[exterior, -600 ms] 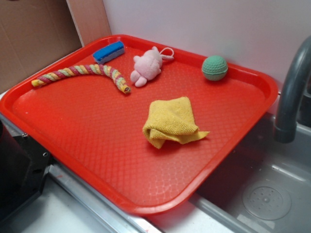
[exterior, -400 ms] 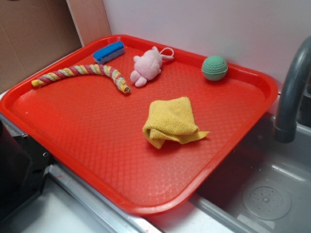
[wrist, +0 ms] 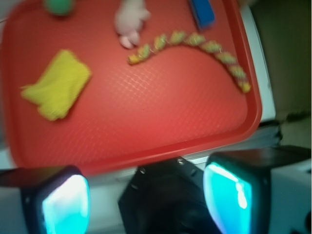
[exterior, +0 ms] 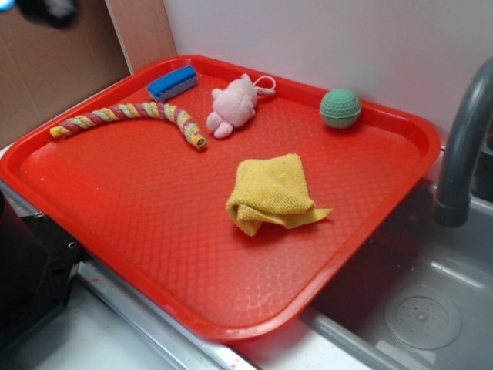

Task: Grab the yellow cloth.

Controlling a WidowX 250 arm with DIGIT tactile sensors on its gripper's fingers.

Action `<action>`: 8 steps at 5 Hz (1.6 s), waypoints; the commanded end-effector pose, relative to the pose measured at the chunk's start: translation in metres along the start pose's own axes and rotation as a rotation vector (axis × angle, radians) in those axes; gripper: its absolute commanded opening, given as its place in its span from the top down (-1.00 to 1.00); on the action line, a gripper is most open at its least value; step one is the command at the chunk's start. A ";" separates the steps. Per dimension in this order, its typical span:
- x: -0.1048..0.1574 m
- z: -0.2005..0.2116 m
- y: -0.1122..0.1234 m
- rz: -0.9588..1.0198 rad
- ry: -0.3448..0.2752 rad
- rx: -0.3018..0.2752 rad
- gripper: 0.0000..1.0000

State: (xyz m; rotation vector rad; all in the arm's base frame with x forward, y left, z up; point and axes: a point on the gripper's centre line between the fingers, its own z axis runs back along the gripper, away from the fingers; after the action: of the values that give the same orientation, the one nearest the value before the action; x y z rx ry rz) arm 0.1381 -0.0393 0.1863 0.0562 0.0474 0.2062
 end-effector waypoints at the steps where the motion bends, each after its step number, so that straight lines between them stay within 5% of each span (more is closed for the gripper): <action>1: 0.060 -0.039 -0.038 0.372 -0.227 -0.174 -1.00; 2: 0.078 -0.064 -0.045 0.311 -0.261 -0.236 -1.00; 3: 0.094 -0.096 -0.063 0.224 -0.228 -0.317 -1.00; 5: 0.089 -0.131 -0.114 -0.005 -0.070 -0.183 -1.00; 6: 0.087 -0.133 -0.116 -0.122 -0.045 -0.214 -1.00; 7: 0.089 -0.133 -0.114 -0.130 -0.061 -0.180 1.00; 8: 0.093 -0.132 -0.114 -0.130 -0.064 -0.159 1.00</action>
State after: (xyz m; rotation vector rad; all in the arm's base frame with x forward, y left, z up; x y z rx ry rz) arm 0.2344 -0.1172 0.0299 -0.0756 0.0141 0.0821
